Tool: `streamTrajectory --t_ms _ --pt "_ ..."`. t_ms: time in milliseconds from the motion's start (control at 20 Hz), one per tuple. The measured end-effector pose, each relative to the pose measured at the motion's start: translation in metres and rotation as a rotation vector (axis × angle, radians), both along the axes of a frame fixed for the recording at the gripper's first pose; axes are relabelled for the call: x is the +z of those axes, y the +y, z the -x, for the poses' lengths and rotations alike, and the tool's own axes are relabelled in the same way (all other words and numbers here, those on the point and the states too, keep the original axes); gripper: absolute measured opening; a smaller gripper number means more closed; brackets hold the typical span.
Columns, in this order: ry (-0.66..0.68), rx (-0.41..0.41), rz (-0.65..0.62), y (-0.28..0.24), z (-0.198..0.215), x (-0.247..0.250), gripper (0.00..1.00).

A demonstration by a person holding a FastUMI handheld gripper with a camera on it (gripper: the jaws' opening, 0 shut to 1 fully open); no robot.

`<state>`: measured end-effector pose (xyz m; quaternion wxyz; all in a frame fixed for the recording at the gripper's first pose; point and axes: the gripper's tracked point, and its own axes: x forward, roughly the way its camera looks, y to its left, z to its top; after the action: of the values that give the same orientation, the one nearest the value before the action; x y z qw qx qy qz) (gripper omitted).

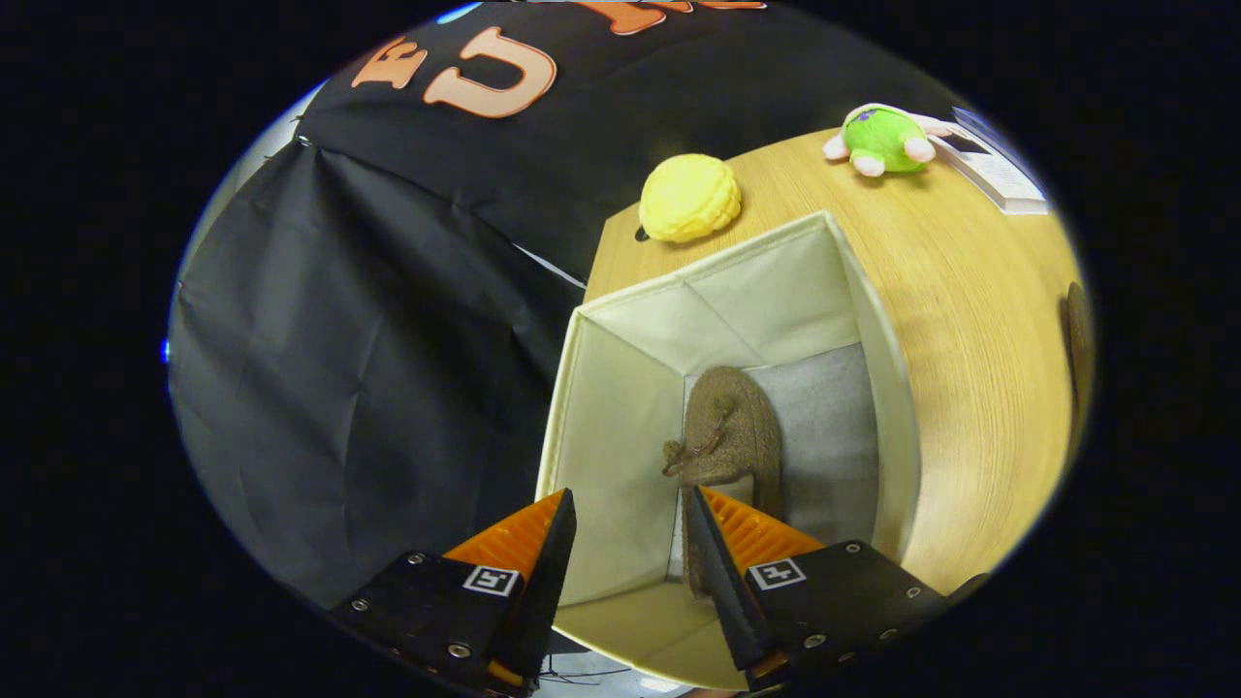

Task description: Open the storage box then place both shoes into the box .Put the left shoe in first, then the right shoe, with the right side of both shoes facing outward in a uniform manner.

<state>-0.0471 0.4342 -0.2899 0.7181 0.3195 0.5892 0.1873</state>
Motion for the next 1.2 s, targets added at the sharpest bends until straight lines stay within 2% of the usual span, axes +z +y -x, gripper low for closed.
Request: streamTrajectory --t_ms 300,600,750,900,1200 --pt "-0.166 -0.023 0.01 -0.056 -0.008 0.041 0.82" --pt "-0.304 -0.033 0.136 -0.128 -0.006 0.047 0.91" --pt "-0.321 -0.034 0.153 -0.159 0.001 0.046 0.95" --pt "-0.308 -0.028 0.222 -0.202 0.01 0.023 0.95" --pt "-0.237 -0.109 0.35 -0.297 0.029 -0.027 0.95"
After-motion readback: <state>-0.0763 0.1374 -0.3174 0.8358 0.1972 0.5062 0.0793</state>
